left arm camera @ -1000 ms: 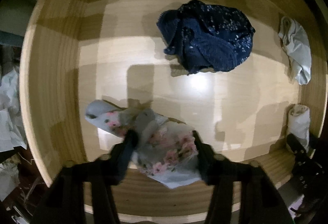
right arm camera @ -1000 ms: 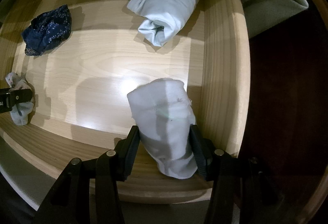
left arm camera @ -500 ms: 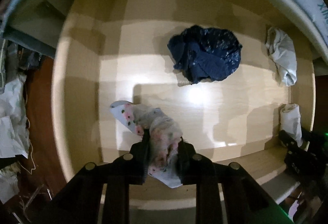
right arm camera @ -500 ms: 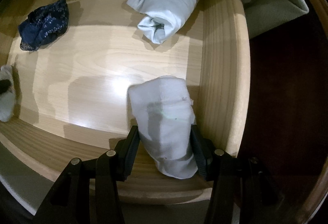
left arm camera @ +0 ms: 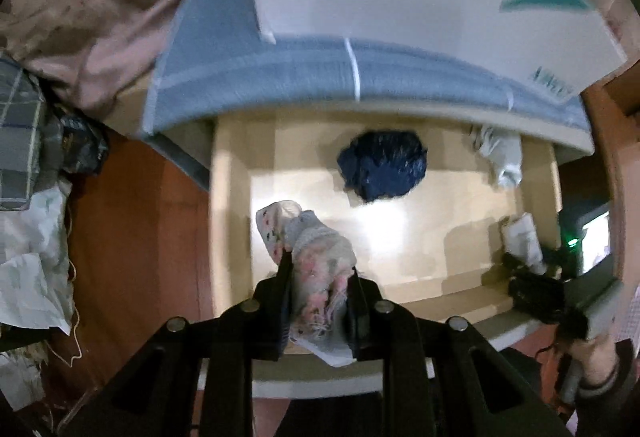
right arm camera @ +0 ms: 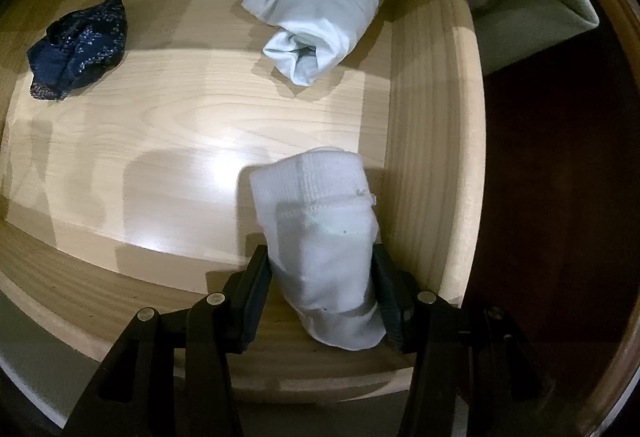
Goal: Take underwear out of drawer
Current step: 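Lift the pink floral sock with the left tool over the white box, then lower the pink floral sock into the white box and open the left tool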
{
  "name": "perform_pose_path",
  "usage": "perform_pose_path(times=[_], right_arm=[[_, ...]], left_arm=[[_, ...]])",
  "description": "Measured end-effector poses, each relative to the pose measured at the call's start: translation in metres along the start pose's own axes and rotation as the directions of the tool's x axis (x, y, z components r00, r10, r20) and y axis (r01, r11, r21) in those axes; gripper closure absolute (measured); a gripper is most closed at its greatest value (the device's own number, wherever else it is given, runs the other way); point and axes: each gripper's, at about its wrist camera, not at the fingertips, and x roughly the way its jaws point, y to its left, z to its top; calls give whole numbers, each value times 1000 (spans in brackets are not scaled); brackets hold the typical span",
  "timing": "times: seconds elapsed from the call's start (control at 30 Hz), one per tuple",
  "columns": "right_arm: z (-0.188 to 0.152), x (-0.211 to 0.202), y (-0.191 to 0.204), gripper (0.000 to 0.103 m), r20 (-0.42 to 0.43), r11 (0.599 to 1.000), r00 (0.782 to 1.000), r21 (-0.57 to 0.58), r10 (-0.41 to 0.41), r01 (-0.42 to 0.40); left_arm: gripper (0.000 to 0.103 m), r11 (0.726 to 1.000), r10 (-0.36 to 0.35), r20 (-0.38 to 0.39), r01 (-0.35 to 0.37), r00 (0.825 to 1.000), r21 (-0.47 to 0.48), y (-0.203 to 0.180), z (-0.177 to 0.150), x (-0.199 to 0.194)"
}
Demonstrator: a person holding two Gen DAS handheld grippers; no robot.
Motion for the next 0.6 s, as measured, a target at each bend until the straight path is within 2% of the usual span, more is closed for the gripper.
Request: perform_pose_path(times=[0.13,0.3,0.6], right_arm=[[0,1,2,55,2,1000,1000,1,-4,4],[0,2,2,56,4,1000,1000,0,-5,5],[-1,1,2,56,6,1000,1000,3,-7,7]], left_arm=[[82,1000,-11,69,11,998,8,5,8,-39],[82,1000,-16,165,14,986,13,9,24,-89],[82,1000,-21,313,14,949,25,7,74,-162]])
